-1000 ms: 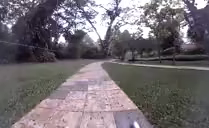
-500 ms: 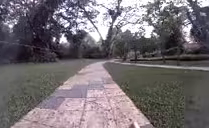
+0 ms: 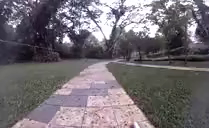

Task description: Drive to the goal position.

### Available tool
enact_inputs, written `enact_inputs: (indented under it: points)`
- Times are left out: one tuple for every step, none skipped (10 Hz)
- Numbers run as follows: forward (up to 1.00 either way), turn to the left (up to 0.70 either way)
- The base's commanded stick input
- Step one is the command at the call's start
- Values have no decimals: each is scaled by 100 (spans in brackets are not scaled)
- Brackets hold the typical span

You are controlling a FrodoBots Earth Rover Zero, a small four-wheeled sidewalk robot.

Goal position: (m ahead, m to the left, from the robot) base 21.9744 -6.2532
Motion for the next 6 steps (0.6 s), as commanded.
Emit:
enact_inputs:
  points:
    - [70,11]
    - [70,2]
    - [70,1]
    - [70,1]
    - [70,1]
    - [70,1]
